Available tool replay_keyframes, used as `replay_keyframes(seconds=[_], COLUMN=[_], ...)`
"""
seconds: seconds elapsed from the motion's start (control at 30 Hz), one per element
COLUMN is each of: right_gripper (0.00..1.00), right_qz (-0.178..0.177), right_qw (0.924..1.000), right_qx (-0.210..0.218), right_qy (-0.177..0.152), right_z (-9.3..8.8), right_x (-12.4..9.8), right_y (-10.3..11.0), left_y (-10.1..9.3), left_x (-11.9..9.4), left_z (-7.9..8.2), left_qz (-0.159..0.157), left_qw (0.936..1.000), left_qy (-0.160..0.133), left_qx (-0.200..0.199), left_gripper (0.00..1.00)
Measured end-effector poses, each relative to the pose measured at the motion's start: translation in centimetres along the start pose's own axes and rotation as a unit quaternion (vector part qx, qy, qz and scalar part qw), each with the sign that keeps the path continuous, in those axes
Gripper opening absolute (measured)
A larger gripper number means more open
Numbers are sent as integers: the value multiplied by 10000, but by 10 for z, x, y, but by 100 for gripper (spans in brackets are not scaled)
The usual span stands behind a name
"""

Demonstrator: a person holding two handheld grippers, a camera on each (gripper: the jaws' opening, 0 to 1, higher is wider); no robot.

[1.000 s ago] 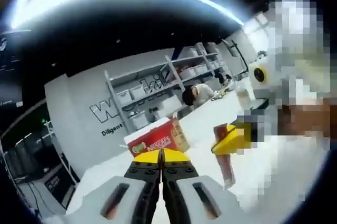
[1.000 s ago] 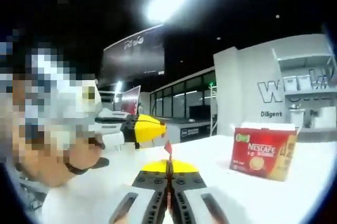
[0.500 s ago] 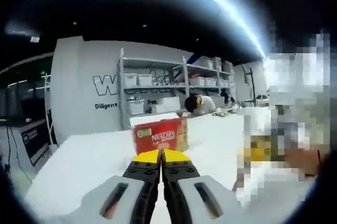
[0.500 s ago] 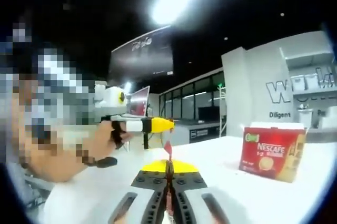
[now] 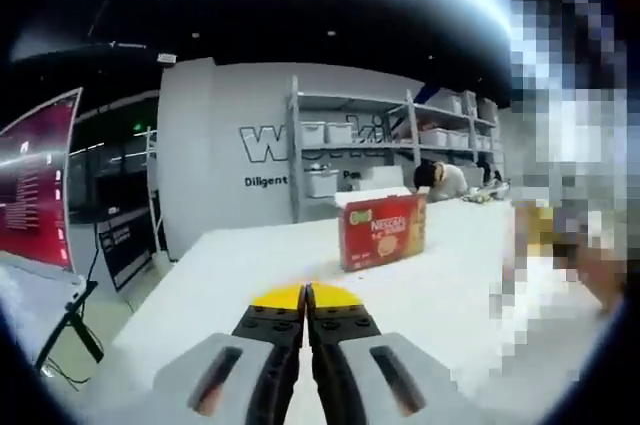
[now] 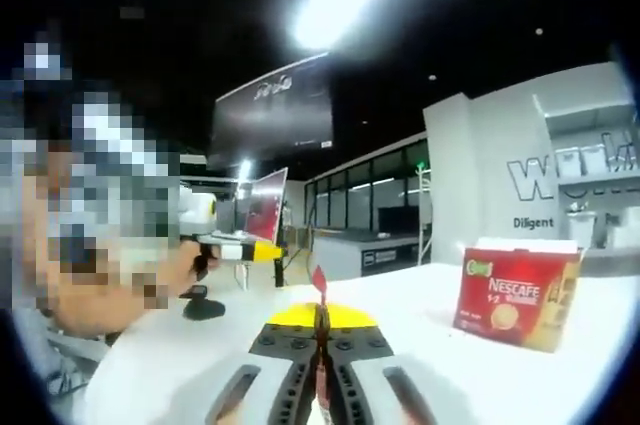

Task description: Tear open the coffee pouch, take out the coffee, and pour the coffee from the pouch into the cup

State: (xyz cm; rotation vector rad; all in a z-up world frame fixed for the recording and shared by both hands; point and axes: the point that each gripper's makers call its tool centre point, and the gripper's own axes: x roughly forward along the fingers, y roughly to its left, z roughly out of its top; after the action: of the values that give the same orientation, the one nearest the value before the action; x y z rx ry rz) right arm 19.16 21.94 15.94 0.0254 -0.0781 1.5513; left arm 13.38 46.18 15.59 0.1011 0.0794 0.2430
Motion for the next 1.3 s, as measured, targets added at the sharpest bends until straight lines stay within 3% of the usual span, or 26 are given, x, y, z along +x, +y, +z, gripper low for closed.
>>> replay_keyframes(seconds=[0.37, 0.6, 0.7, 0.73, 0.97, 1.13, 1.3], right_gripper=[0, 0, 0, 0, 1, 1, 1], right_qz=[-21, -5, 3, 10, 42, 67, 43], right_qw=[10000, 10000, 9999, 9999, 9998, 9996, 9994], right_qx=[27, 0, -34, -37, -73, -65, -28], right_qy=[14, -44, -117, -129, -205, -276, -336], right_z=[-5, 1, 6, 7, 10, 14, 15], right_x=[-2, -7, -9, -9, -11, -13, -16], right_y=[-6, -10, -11, -11, -9, -9, -14], left_y=[14, 14, 20, 25, 40, 20, 0], left_x=[-10, -14, -13, -13, -22, -27, -23], left_z=[-42, -45, -52, -51, -45, -36, -42], left_qz=[339, 402, 386, 399, 562, 361, 155], left_qw=[9975, 9964, 9950, 9951, 9950, 9977, 9978], left_qy=[580, 717, 899, 858, 782, 567, 605], left_qx=[237, 196, -203, -272, -252, -104, -218], left_gripper=[4, 5, 15, 19, 22, 23, 24])
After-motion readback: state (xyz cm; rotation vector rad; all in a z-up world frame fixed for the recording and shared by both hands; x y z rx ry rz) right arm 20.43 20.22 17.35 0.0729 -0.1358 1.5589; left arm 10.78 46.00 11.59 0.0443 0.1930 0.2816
